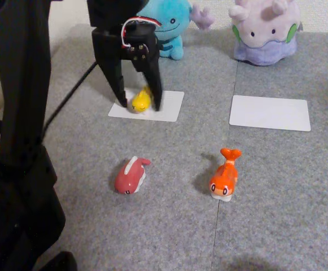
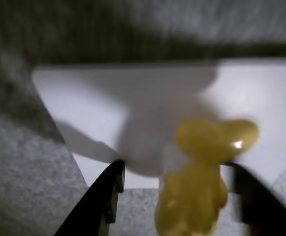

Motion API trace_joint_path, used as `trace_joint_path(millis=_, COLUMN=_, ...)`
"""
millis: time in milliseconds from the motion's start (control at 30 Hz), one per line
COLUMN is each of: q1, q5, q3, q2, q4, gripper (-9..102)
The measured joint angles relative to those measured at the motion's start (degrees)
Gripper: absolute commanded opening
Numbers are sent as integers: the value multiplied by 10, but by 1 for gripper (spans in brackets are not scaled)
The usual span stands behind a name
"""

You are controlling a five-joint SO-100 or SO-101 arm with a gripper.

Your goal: Wooper wants to eat egg sudhi, and Goomy wants to eat shrimp sushi

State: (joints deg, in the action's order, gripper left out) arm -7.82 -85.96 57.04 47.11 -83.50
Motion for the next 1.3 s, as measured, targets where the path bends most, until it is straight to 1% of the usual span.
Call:
trace_joint_path(millis=100, q1=-1, q5=3, q3=-4, q2=-1, q4=0, gripper=50)
trace_joint_path(millis=167, q1=-1, q5=3, q3=-4, q2=4, q4=-1, gripper=52)
trace_joint_path(millis=267, q1=-2, q5=3, q3=-3, q2=17, q4=-16, gripper=52)
trace_joint_path(millis=367, q1=-11, q5=1, q3=-2, q2=54, q4=-62, gripper=52)
trace_joint_path(millis=467, q1=-5, q5=3, q3=-2, q2=139, q4=-112, gripper=52)
trace_joint_path(millis=567, q1=-11, q5=18, q3=10, q2=243, q4=-126, gripper=52)
trace_joint_path(millis=700, q1=-70, q5=61, q3=84, q2=390, q4=-127, gripper=52)
trace_joint_path(millis=867, q1=-181, q5=172, q3=259, q2=503, q4=-124, gripper=52)
trace_joint_path(millis=933, q1=-236, q5=221, q3=334, q2=521, q4=-106, gripper=52)
trace_joint_path(millis=1100, q1=-337, q5=313, q3=513, q2=533, q4=9, gripper=51)
trace_joint_path(millis=1167, q1=-361, q5=332, q3=570, q2=533, q4=55, gripper=51)
trace_joint_path(millis=1300, q1=-376, q5=334, q3=667, q2=534, q4=169, gripper=44)
